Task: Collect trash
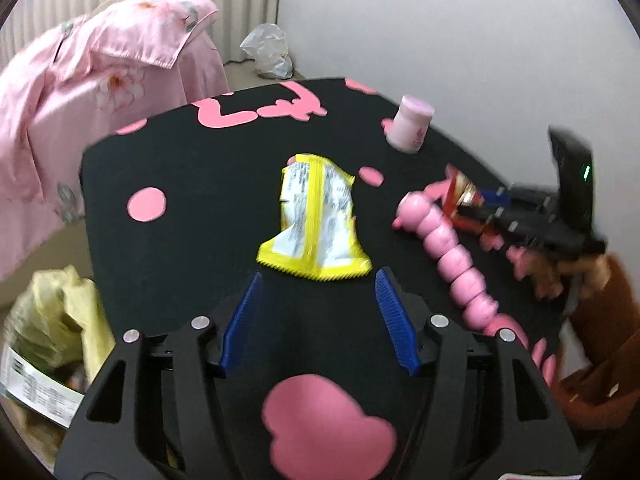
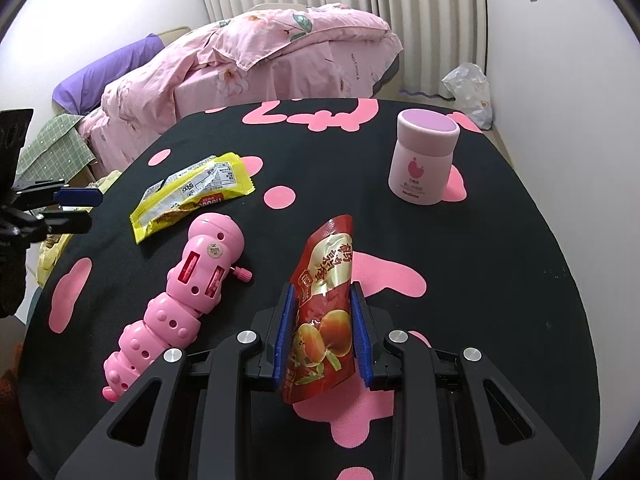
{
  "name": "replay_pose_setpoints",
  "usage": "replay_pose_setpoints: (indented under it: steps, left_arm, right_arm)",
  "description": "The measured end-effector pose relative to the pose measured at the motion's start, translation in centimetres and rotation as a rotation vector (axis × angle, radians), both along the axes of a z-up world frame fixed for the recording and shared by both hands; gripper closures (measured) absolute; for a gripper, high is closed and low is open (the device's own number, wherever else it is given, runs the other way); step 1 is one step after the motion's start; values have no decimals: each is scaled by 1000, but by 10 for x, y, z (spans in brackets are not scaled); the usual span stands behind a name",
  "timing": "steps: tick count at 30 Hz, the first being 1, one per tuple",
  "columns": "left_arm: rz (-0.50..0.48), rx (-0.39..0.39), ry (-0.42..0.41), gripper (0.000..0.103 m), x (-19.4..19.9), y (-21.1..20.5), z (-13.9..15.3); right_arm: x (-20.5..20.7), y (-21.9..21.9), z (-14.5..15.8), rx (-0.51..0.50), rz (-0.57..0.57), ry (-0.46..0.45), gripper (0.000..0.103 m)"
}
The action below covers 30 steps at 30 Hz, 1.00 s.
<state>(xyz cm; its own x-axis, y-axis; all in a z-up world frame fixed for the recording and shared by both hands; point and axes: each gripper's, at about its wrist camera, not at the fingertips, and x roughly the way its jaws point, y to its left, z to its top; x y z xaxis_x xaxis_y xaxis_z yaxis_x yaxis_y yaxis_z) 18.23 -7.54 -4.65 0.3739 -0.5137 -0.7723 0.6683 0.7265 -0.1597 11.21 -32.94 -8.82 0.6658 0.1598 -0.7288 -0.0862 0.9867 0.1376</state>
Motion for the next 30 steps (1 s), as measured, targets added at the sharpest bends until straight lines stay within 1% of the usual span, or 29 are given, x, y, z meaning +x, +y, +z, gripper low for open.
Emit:
replay_pose_setpoints:
  steps: [1, 4, 5, 7, 9, 11, 12, 13, 15, 16, 18, 19, 25, 30]
  left_arm:
    - [21, -16, -1, 39, 3, -3, 1]
    - [95, 8, -34, 39, 17, -19, -4]
    - [107, 20, -30, 39, 22, -25, -8]
    - [136, 75, -18, 39, 32, -38, -21]
    - [148, 105, 23, 40, 36, -45, -32]
    - [165, 107, 40, 43, 35, -48, -36]
    - [167, 104, 37, 51, 33, -48, -35]
    - [163, 100, 40, 62, 32, -50, -36]
    - [156, 86, 61, 65, 31, -50, -38]
    - [159, 71, 67, 70, 30, -49, -37]
    - [165, 44, 80, 77, 29, -46, -35]
    - [171, 31, 80, 78, 28, -44, -32]
    - [185, -2, 36, 79, 14, -34, -11]
    - [192, -10, -48, 79, -8, -22, 16]
  right_arm:
    - [0, 0, 0, 0, 0, 0, 76]
    - [-1, 1, 1, -6, -2, -2, 76]
    - [-2, 2, 1, -6, -2, -2, 76]
    - [-3, 2, 1, -3, -2, -2, 76]
    - [-5, 2, 1, 3, -5, -1, 76]
    - [-7, 4, 1, 11, -3, -2, 76]
    - [-8, 5, 1, 13, -2, -2, 76]
    - [-8, 5, 1, 13, 0, -3, 76]
    - [-9, 6, 3, 15, 1, -4, 76]
    - [-9, 7, 4, 17, 5, -5, 76]
    - [-12, 10, 7, 13, 11, -14, 76]
    - [-13, 11, 10, 10, 12, -19, 76]
    - [-23, 15, 26, 7, 7, -53, 76]
    - [-33, 26, 52, -9, 16, -110, 76]
